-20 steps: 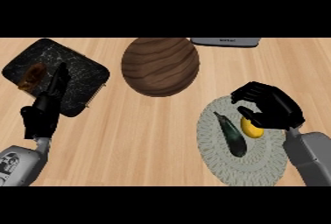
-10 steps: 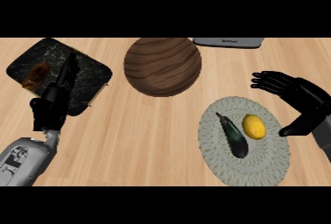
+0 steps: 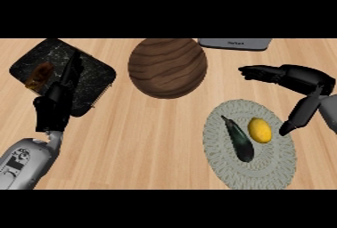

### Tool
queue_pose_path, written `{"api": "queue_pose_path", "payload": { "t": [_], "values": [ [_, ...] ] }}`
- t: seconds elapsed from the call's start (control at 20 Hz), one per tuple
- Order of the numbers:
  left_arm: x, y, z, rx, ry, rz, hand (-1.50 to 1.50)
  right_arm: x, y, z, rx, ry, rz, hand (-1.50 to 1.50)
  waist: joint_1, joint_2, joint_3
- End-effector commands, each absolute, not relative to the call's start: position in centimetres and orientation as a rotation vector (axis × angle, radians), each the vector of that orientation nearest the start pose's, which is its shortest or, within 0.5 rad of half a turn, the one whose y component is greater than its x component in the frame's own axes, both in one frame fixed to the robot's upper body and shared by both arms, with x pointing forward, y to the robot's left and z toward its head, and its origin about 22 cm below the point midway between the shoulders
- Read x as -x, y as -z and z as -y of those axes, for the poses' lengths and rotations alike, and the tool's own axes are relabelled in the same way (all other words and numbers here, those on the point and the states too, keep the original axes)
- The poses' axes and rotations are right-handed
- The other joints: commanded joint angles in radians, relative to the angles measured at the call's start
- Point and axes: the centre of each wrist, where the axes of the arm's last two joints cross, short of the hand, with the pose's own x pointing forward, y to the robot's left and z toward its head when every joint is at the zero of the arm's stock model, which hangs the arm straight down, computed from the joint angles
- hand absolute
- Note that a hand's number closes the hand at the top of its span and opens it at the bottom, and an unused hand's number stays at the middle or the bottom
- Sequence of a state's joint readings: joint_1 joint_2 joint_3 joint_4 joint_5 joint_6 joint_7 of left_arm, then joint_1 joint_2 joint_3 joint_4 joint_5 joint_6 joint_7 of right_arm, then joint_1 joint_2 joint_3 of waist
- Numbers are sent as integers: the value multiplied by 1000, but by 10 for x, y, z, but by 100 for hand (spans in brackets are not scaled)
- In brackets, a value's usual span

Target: Pick the eggplant from the placemat and place it in the bowl

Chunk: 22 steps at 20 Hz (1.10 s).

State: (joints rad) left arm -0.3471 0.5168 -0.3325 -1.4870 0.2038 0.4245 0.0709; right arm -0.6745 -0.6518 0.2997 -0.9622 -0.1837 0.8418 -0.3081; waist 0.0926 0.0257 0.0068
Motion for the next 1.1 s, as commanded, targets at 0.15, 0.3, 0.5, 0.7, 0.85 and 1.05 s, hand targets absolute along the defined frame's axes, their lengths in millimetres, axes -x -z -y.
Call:
{"api": "queue_pose_path", "payload": {
  "t": [0.15,0.3,0.5,0.7,0.85,1.05],
  "values": [
    [-311,-82,-245,-325,202,1704,0,-400,-108,271,-606,-1424,1305,-150,-18,-1,-3],
    [-306,-78,-249,-342,210,1688,0,-400,-107,264,-634,-1502,1256,-150,-20,-6,-4],
    [-304,-86,-248,-334,213,1675,0,-392,-82,243,-661,-1591,1214,-150,-29,-9,-3],
    [-300,-77,-257,-346,201,1676,0,-387,-65,241,-596,-1714,1142,-150,-40,-12,-5],
    [-301,-84,-259,-360,195,1673,0,-385,-51,247,-533,-1797,1072,-150,-43,-12,-5],
    [-303,-77,-263,-380,195,1676,0,-393,-32,226,-493,-1816,1080,-150,-51,-11,-6]
  ]
}}
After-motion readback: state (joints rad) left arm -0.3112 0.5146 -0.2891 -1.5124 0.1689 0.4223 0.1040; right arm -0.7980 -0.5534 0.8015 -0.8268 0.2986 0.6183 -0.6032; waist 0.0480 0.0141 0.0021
